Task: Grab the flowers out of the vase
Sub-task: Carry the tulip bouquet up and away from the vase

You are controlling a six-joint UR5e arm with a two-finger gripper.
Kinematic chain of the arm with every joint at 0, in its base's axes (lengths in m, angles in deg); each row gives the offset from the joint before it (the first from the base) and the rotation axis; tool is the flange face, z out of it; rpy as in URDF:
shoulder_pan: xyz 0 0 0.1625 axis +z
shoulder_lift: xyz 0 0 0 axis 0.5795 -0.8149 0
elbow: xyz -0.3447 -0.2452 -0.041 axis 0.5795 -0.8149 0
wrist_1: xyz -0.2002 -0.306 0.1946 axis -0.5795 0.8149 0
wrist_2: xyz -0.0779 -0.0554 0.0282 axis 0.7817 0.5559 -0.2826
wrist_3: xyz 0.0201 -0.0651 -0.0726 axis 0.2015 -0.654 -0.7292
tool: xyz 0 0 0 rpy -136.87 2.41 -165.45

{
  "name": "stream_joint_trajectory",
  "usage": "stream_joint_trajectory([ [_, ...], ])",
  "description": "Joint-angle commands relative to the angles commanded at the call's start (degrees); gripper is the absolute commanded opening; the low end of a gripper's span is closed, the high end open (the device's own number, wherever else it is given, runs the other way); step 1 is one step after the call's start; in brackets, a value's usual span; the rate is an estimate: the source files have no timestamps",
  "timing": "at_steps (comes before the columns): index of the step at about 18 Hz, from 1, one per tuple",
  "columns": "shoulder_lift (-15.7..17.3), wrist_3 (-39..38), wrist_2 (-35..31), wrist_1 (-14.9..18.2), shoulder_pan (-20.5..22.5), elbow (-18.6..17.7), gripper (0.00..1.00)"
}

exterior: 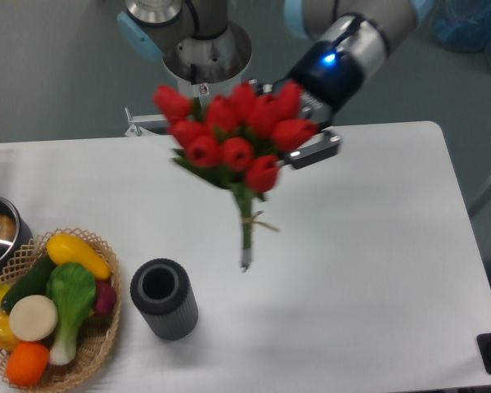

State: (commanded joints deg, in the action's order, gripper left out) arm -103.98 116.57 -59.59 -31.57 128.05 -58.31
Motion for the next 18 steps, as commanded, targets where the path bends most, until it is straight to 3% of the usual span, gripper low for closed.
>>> stream_joint_trajectory([
  [6,-0.44,0.18,-0.79,-0.09,2.20,0.35,0.34],
  [11,0.17,0.44,-0.70,-0.09,2.73,-1.67,0.34],
  [18,0.00,0.35,-0.70,-0.09,2.64,-0.70,0.34],
])
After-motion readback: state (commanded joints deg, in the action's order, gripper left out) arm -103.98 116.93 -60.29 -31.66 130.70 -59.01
